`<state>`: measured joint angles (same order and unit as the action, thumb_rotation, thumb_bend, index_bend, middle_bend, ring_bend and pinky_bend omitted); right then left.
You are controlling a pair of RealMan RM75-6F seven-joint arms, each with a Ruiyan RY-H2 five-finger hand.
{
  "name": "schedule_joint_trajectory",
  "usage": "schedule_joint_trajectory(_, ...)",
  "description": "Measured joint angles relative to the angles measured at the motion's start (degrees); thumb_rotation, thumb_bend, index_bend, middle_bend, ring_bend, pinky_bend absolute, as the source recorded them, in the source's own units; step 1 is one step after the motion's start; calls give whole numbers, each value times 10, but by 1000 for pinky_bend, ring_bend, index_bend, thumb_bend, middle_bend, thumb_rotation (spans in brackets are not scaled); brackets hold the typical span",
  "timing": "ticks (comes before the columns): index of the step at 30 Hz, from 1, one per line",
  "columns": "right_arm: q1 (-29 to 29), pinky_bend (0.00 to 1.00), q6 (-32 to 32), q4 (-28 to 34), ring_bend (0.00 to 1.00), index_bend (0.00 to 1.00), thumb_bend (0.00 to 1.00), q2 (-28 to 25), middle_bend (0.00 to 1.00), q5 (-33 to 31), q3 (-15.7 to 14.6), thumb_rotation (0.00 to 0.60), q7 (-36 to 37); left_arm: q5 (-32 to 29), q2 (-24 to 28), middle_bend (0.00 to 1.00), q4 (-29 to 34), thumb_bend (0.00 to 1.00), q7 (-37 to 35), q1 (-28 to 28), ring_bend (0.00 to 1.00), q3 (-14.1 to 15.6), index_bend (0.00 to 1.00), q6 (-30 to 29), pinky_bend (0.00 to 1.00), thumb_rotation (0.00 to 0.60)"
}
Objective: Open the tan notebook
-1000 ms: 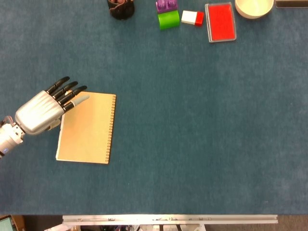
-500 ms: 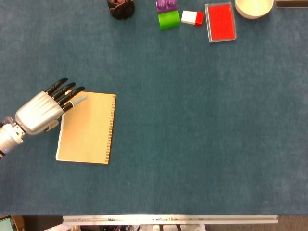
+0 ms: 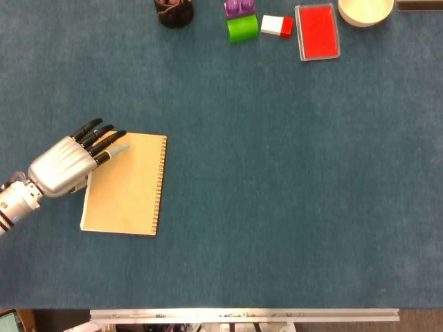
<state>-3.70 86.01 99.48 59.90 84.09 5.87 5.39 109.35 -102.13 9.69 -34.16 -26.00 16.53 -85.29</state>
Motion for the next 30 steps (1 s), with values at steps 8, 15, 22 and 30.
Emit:
schedule_joint_trajectory(8, 3, 367, 3, -4, 277, 382, 531, -1, 369, -2, 0, 600, 6, -12, -13, 24, 12, 154, -22, -2, 0, -4, 51, -4, 0, 600)
schedule_joint_trajectory(15, 4, 367, 5, -8, 277, 382, 531, 1, 369, -4, 3, 600, 9, -20, -19, 29, 28, 154, -55, -6, 0, -7, 53, 1, 0, 600)
schedule_joint_trajectory(22, 2, 367, 3, -12, 277, 382, 531, 5, 369, -6, 4, 600, 10, -24, -22, 39, 56, 160, -86, -12, 0, -6, 71, 0, 0, 600)
schedule_joint_trajectory(30, 1, 367, 4, -13, 277, 381, 531, 7, 369, -8, 7, 600, 10, -33, -30, 60, 80, 161, -104, -20, 0, -17, 78, -33, 0, 600)
